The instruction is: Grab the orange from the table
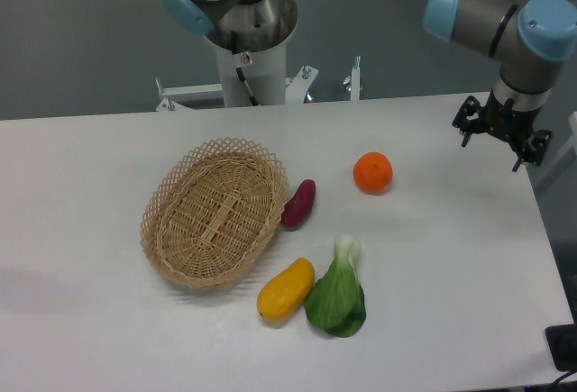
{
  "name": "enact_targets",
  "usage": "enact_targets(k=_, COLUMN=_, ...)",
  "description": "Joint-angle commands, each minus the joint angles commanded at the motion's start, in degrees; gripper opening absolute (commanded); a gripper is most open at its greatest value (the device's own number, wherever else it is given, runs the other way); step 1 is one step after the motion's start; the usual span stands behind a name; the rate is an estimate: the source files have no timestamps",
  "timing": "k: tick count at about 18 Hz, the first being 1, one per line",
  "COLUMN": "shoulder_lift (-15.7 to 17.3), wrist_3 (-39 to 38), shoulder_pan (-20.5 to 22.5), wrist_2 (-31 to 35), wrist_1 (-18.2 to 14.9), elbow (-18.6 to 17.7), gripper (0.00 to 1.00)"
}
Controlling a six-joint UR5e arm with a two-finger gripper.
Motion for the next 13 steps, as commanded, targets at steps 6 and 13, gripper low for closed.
enact_targets(k=6, shoulder_lift=0.3, wrist_3=0.5, shoulder_pan=-0.2, wrist_2=0.0, wrist_1=0.2, elbow=-0.5, gripper=1.0)
enact_targets(k=13, shoulder_lift=0.9, wrist_3=-0.1, shoulder_pan=1.5, wrist_2=-5.1, wrist_1=0.2, elbow=-2.9, gripper=1.0)
